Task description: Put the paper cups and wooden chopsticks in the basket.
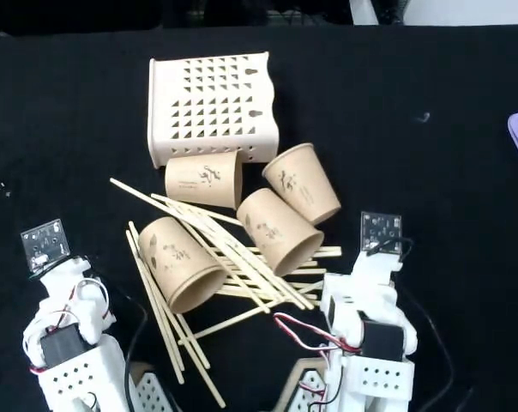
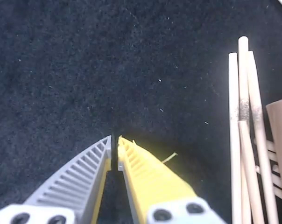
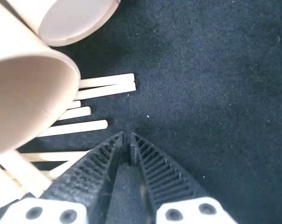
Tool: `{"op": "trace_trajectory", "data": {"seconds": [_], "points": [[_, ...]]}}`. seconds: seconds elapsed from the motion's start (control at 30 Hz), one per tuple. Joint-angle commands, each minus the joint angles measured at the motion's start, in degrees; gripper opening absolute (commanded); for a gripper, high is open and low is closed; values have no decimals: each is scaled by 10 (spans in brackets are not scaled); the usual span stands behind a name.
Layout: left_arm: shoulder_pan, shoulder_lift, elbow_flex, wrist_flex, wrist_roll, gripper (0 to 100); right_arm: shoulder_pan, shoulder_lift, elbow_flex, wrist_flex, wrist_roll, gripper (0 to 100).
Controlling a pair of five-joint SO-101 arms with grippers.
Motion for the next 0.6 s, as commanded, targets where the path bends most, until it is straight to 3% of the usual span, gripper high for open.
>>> {"op": "trace_trajectory", "data": {"seconds": [0.0,0.57], "points": [[-7,-4,12,2,-5,30,4,-52,2,-6,1,12],[16,-4,12,2,-9,33,2,-52,2,-6,0,12]]}}
